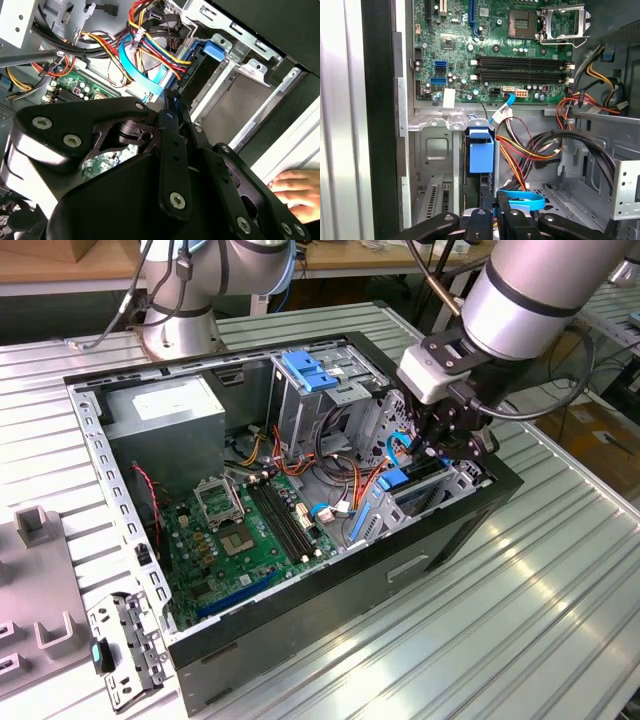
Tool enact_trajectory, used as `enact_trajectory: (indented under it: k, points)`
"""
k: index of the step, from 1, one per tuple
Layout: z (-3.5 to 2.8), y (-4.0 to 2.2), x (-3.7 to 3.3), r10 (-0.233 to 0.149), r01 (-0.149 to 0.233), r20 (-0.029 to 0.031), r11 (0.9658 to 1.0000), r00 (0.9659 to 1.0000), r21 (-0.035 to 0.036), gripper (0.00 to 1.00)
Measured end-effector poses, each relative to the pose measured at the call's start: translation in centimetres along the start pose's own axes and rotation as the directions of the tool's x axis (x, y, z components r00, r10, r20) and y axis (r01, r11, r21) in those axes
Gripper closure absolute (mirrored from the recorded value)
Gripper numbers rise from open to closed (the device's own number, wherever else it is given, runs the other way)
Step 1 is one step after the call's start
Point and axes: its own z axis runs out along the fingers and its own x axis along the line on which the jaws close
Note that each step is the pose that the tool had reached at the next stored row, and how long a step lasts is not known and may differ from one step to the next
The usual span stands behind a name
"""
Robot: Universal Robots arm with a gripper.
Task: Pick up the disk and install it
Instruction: 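Insert the second disk wire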
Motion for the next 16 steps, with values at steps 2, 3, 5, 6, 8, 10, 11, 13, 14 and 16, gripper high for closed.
enact_trajectory:
  k: [2, 3, 5, 6, 8, 10, 11, 13, 14, 16]
  points:
    - [0.02, 0.01, 0.6, 0.002, -0.002, 0.017, 1.0, 0.9999, 0.0022, 0.84]
    - [0.05, 0.04, 1.03, 0.002, -0.002, 0.0237, 1.0, 0.9997, 0.0039, 0.84]
    - [0.26, 0.26, 1.08, 0.001, -0.001, 0.025, 0.9999, 0.9997, 0.0143, 0.84]
    - [0.35, 0.3, 1.07, 0.0, -0.001, 0.0252, 0.9998, 0.9997, 0.0175, 0.84]
    - [0.47, 0.31, 1.06, -0.001, 0.0, 0.0254, 0.9997, 0.9997, 0.0255, 0.84]
    - [0.5, 0.3, 0.91, -0.004, 0.003, 0.0257, 0.9996, 0.9997, 0.0288, 0.84]
    - [0.51, 0.31, 0.82, -0.007, 0.006, 0.026, 0.9996, 0.9996, 0.029, 0.84]
    - [0.55, 0.33, 0.75, -0.022, 0.021, 0.0278, 0.9994, 0.9994, 0.0273, 0.84]
    - [0.57, 0.33, 0.75, -0.031, 0.031, 0.0288, 0.9992, 0.9991, 0.0261, 0.84]
    - [0.66, 0.33, 0.76, -0.042, 0.041, 0.0304, 0.9988, 0.9987, 0.0249, 0.84]
